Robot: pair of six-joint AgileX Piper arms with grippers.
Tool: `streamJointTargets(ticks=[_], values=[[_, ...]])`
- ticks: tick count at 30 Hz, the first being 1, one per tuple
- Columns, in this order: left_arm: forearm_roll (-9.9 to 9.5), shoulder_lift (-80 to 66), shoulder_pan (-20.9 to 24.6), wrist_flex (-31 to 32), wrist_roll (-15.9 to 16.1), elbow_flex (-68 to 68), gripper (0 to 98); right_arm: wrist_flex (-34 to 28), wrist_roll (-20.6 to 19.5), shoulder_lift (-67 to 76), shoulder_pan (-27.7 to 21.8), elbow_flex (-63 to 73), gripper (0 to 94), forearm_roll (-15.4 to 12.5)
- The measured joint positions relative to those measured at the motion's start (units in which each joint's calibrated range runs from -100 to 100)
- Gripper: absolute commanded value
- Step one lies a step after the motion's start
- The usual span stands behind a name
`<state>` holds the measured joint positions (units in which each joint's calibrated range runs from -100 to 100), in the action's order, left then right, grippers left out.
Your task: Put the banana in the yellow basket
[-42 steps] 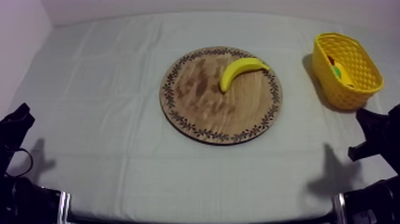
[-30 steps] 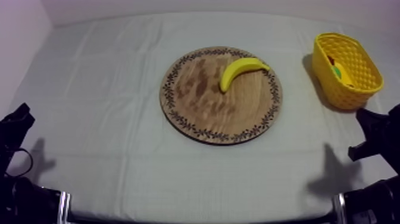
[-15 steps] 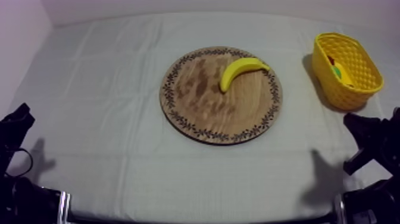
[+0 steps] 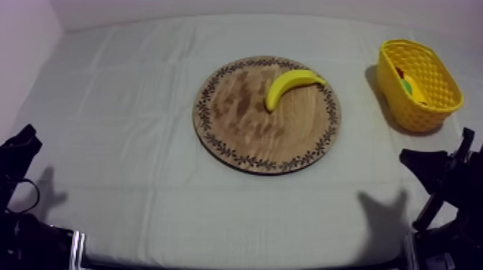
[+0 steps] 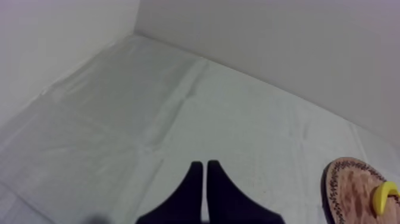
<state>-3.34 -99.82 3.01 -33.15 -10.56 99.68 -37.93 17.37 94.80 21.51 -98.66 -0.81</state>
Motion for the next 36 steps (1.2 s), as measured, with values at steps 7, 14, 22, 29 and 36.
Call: streamJointTargets(ticks=[7, 14, 22, 29, 36], values=[[0.0, 0.0, 0.0, 0.0, 0.0, 0.0, 0.1, -0.7, -1.7, -8.9, 0.5, 7.4, 0.8, 1.8], [0.0, 0.0, 0.0, 0.0, 0.0, 0.0, 0.1, -5.9, -2.1, -25.8, -1.8, 22.9, 0.5, -0.8], [0.0, 0.0, 0.0, 0.0, 0.0, 0.0, 0.1, -18.6, -2.6, -48.5, -2.0, 48.9, 0.3, -2.4], [0.0, 0.0, 0.0, 0.0, 0.0, 0.0, 0.1, -29.2, -3.4, -67.5, -1.7, 72.1, 0.5, -1.9], [0.0, 0.0, 0.0, 0.0, 0.0, 0.0, 0.1, -37.3, -2.4, -85.8, -1.4, 92.8, 0.5, -0.7]])
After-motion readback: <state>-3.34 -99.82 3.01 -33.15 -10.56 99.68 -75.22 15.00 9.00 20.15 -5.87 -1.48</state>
